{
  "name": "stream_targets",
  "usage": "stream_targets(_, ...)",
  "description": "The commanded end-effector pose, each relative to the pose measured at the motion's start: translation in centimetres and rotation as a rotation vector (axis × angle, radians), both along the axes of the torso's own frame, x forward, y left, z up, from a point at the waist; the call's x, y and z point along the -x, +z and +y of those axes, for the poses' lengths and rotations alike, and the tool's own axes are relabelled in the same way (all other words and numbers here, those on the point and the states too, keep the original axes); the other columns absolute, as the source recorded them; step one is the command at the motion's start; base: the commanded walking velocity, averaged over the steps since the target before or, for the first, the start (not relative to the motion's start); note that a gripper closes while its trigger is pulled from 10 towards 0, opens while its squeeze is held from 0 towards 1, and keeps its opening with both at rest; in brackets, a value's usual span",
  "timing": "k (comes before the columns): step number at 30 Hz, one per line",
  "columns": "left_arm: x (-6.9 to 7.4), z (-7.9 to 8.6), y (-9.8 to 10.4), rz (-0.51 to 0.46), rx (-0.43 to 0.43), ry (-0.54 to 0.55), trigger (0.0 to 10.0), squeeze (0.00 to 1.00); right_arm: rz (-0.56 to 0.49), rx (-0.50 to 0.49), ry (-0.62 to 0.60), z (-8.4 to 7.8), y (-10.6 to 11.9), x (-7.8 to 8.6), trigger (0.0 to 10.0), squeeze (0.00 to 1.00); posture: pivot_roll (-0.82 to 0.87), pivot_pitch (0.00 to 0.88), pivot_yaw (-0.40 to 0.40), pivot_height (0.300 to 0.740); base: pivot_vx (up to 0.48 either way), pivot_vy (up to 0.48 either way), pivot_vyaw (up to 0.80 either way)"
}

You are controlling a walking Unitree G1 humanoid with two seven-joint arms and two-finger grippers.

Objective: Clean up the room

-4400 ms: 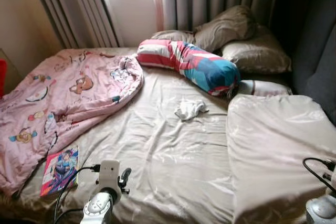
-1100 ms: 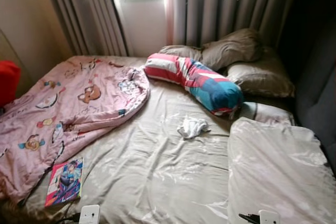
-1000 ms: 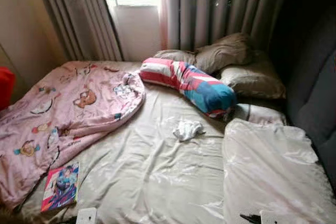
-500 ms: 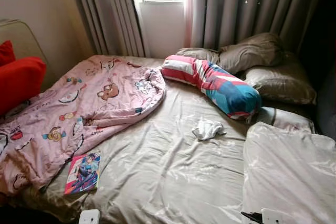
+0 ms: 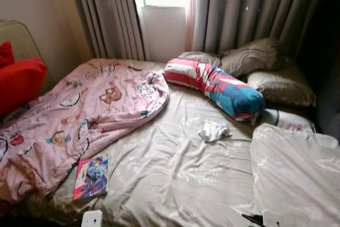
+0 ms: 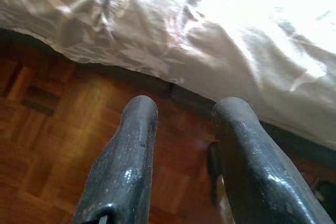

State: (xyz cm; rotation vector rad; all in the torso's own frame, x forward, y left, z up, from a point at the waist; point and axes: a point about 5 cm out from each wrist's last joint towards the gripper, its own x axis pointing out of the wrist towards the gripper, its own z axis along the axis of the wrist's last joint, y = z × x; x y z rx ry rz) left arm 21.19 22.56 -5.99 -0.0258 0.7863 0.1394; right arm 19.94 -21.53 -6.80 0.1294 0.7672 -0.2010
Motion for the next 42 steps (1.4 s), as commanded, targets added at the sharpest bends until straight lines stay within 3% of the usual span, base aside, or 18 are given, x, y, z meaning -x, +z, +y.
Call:
stream_targets(1,0.16,0.39,-0.01,0.012,-0.010,-0.005,10.0,0.00,0.002,-0.002,0.007,0.17,0.02,-0.13,10.0,0.00,-0.07,0.000,0.046,0.740,0.000,0.480,0.00)
stream_targets(42,0.31,0.65,-0.02,0.011,-0.009,-0.005,10.0,0.00,0.004,-0.006,-0.005,0.13,0.06,-0.24,10.0,0.00,-0.07,0.002,0.053,0.740,0.000,0.480,0.00)
